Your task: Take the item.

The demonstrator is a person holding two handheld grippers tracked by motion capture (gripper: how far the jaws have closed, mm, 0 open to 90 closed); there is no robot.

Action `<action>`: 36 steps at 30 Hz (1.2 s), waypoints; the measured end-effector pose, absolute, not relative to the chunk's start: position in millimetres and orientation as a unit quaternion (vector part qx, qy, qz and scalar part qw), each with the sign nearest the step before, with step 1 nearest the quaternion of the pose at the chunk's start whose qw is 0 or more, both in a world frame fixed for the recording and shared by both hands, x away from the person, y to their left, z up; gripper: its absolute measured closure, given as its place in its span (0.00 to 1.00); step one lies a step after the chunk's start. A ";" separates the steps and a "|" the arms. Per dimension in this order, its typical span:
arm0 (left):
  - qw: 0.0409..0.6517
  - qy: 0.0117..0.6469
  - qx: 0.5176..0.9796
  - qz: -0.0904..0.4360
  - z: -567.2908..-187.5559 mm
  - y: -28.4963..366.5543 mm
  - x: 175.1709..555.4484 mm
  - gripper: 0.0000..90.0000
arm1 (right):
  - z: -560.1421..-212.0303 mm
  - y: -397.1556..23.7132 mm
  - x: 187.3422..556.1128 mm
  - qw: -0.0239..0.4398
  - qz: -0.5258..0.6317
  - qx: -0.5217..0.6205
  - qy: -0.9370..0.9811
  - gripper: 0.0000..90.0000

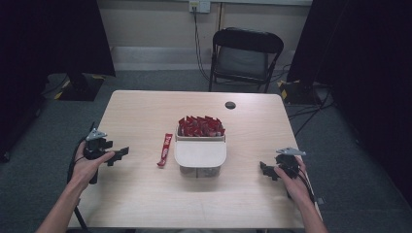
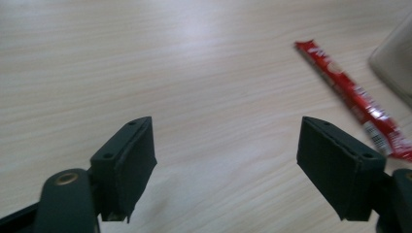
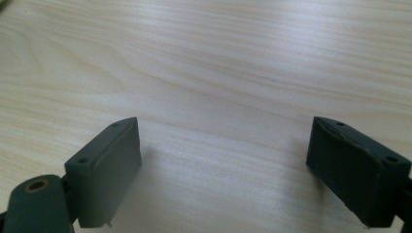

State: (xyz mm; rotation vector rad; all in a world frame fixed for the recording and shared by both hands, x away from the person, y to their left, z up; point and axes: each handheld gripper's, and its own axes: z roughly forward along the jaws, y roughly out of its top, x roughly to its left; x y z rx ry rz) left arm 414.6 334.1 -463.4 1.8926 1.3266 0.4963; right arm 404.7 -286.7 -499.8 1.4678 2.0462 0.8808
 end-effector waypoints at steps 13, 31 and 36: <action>0.340 0.531 0.753 0.188 -479.5 336.9 421.1 0.17 | -499.8 -286.7 404.7 0.235 0.321 0.535 0.746 0.13; 0.328 0.536 0.752 0.202 -496.1 332.5 424.8 0.19 | -499.8 -286.7 404.7 0.235 0.321 0.535 0.746 0.13; 0.332 0.527 0.753 0.211 -498.8 332.0 422.2 0.17 | -499.8 -286.7 404.7 0.235 0.321 0.535 0.746 0.13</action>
